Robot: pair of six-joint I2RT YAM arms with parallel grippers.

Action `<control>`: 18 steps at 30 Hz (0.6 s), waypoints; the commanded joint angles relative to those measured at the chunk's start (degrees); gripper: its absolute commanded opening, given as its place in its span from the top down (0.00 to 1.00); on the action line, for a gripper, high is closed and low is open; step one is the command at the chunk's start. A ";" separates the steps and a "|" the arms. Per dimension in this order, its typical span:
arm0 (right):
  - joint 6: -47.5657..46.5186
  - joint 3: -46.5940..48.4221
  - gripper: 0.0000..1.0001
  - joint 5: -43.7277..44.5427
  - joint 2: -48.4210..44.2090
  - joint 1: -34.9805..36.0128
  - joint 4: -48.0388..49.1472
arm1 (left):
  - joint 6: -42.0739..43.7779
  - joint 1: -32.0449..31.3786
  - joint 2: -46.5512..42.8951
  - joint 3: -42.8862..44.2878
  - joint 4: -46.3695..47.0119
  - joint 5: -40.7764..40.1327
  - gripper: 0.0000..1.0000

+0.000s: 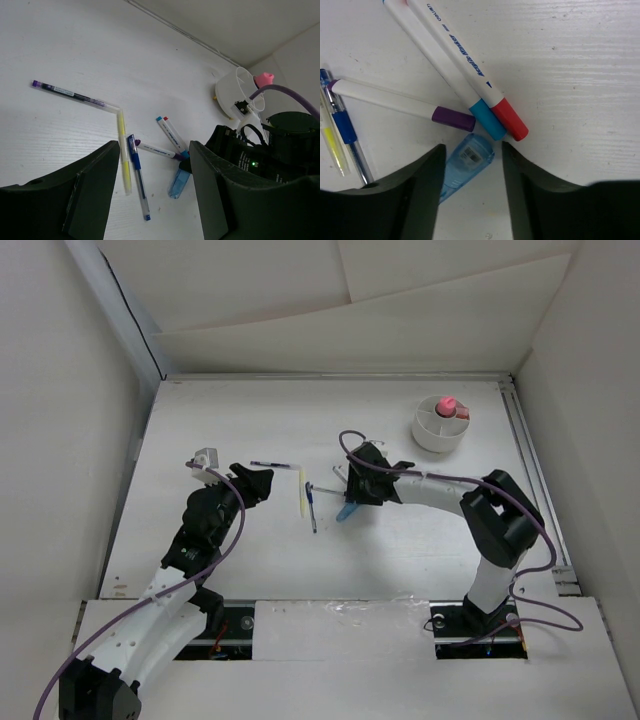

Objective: Sort the stationery into containers
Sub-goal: Move the stationery to the center of the board.

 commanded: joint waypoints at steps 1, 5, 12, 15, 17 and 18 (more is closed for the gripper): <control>-0.68 1.50 0.45 3.58 0.47 0.79 -1.86 | -0.61 -0.22 -0.72 1.86 2.47 0.87 0.46; -1.20 1.50 0.37 3.58 0.99 0.79 -1.86 | -0.62 -0.22 -0.72 1.86 2.47 0.87 0.46; -1.20 2.74 0.53 4.81 2.04 1.32 -2.38 | -0.62 -0.22 -0.72 1.86 2.47 0.87 0.46; -1.20 2.21 0.53 5.43 2.05 1.32 -3.09 | -0.62 -0.22 -0.72 1.86 2.47 0.87 0.46; -1.20 1.60 0.47 5.43 2.05 1.85 -3.09 | -0.62 -0.22 -0.72 1.86 2.47 0.87 0.46; -1.20 0.98 0.46 5.43 2.05 1.85 -3.09 | -0.62 -0.22 -0.72 1.86 2.47 0.87 0.46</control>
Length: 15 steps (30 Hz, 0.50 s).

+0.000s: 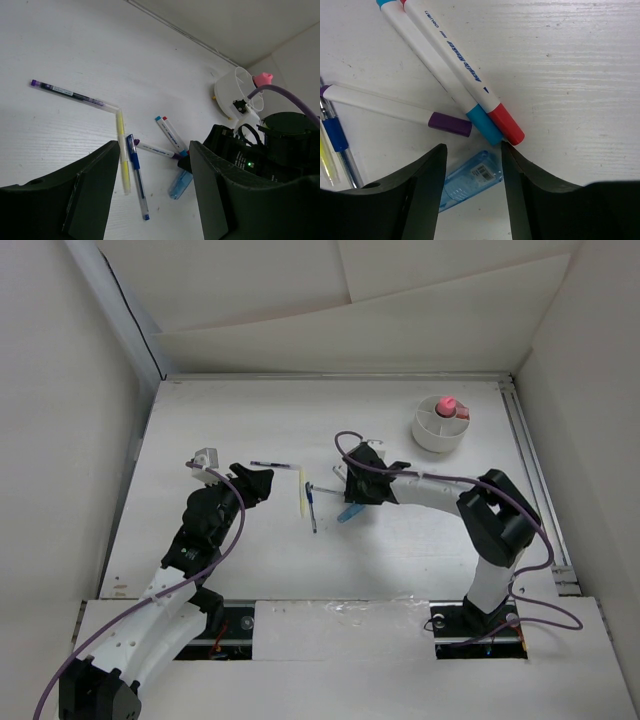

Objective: Sort the stationery into containers
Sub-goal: Move the stationery to the center of the board.

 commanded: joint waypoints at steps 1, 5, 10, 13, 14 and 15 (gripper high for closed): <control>-0.15 -0.09 0.46 1.36 0.54 0.78 -2.52 | -0.22 -0.22 -0.72 1.86 2.47 0.65 0.46; -0.15 -1.23 0.38 2.07 -0.77 1.30 -3.22 | -0.22 -0.22 -0.72 1.86 2.47 0.65 0.46; -0.15 -1.76 0.27 4.08 -3.24 1.30 -4.36 | -0.22 -0.22 -0.72 1.86 2.47 0.65 0.46; 0.37 -1.76 0.27 4.09 -3.24 1.30 -4.37 | -0.22 -0.22 -0.72 1.86 2.47 0.65 0.46; 0.37 -1.76 0.27 4.09 -3.24 1.30 -4.37 | -0.22 -0.22 -0.72 1.86 2.47 0.65 0.46; 0.98 -2.29 0.29 4.09 -2.72 1.30 -4.37 | -0.22 -0.22 -0.72 1.86 2.47 0.65 0.46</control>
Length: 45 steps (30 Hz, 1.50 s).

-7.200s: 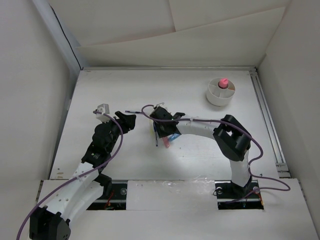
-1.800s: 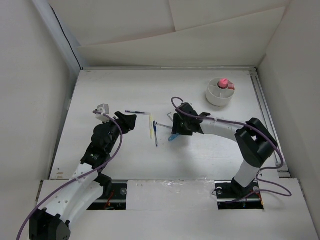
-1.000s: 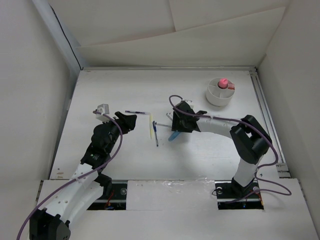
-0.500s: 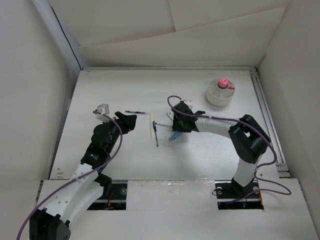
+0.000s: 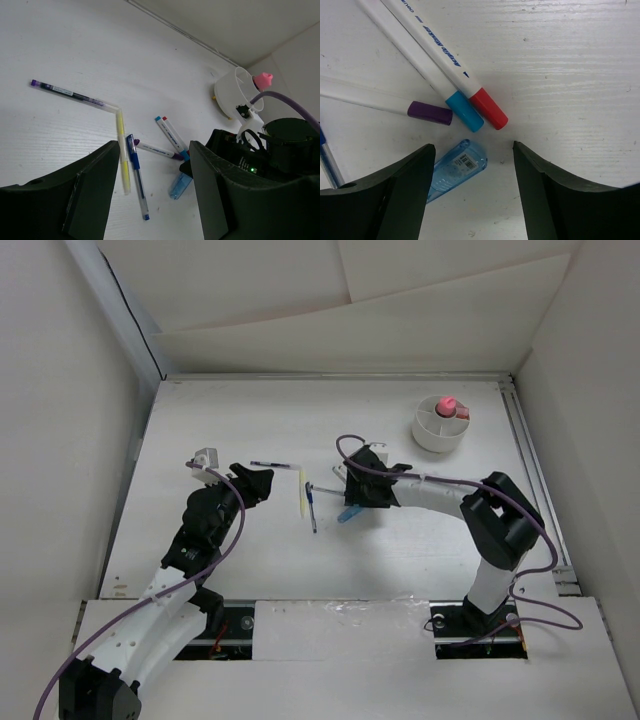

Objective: Sort the stationery into containers
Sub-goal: Move the stationery to the center of the board.

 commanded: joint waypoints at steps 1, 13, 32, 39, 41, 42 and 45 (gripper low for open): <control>0.97 -1.04 0.30 1.36 -1.21 0.41 -1.99 | -0.22 -0.22 -0.72 1.86 2.47 0.65 0.46; 2.55 -1.57 0.52 -1.90 -0.15 1.99 -0.32 | -0.22 -0.22 -1.24 1.86 2.47 0.65 0.46; 2.46 -3.15 0.41 2.06 -8.77 4.63 -5.67 | -0.22 -0.22 -1.24 1.86 2.47 1.18 0.46; -1.66 -3.15 0.42 -0.48 -7.72 5.15 -4.19 | -0.22 -0.22 -1.24 1.86 2.47 1.18 0.46; -3.95 -2.11 0.39 -2.07 -6.93 6.91 -4.88 | -0.22 -0.22 -1.24 1.86 2.47 1.18 0.46; -4.74 -1.32 0.37 -1.20 -6.92 7.52 -7.15 | -0.22 -0.22 -1.24 1.86 2.47 1.18 0.46; -7.54 1.05 0.30 2.14 -5.78 9.37 -9.45 | -0.22 -0.22 -1.24 1.86 2.47 1.18 0.46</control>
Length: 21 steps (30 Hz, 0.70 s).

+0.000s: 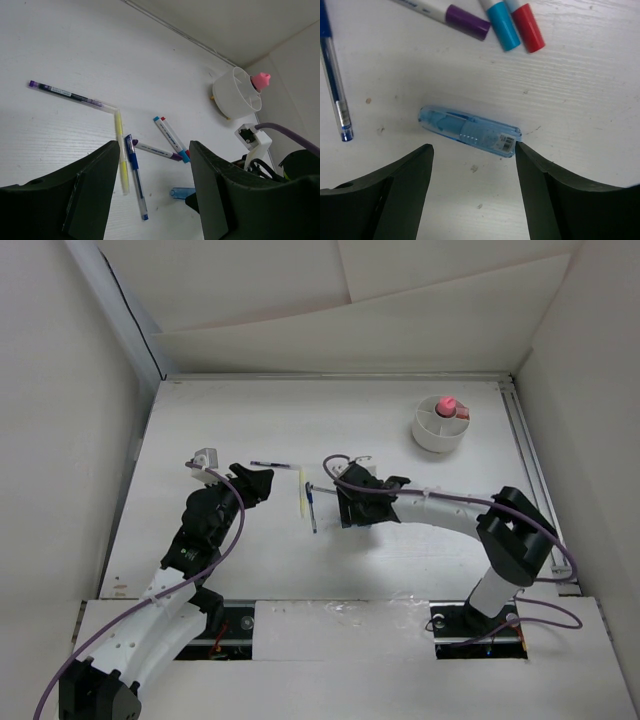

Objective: Sort the stationery into containers
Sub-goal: Move the stationery to the center of the board.

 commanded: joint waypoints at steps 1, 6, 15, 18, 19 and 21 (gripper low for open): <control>-5.15 4.41 0.27 1.99 0.93 2.09 -3.57 | -0.22 -0.22 -0.83 1.86 2.47 0.92 0.46; -10.25 10.02 0.26 1.99 4.88 2.09 -5.34 | -0.22 -0.22 -0.83 1.86 2.47 0.92 0.46; -17.37 14.60 0.33 -1.77 11.13 2.09 -5.96 | -0.22 -0.22 -0.83 1.86 2.47 0.92 0.46; -18.07 15.13 0.39 -3.36 12.27 1.48 -5.35 | -0.22 -0.22 -1.36 1.86 2.47 0.39 0.46; -18.08 15.13 0.39 -4.76 12.27 0.87 -5.34 | -0.22 -0.22 -1.36 1.86 1.94 0.39 0.46; -18.61 15.13 0.45 -5.38 12.79 0.86 -5.34 | -0.22 -0.22 -1.36 1.86 1.94 0.39 0.46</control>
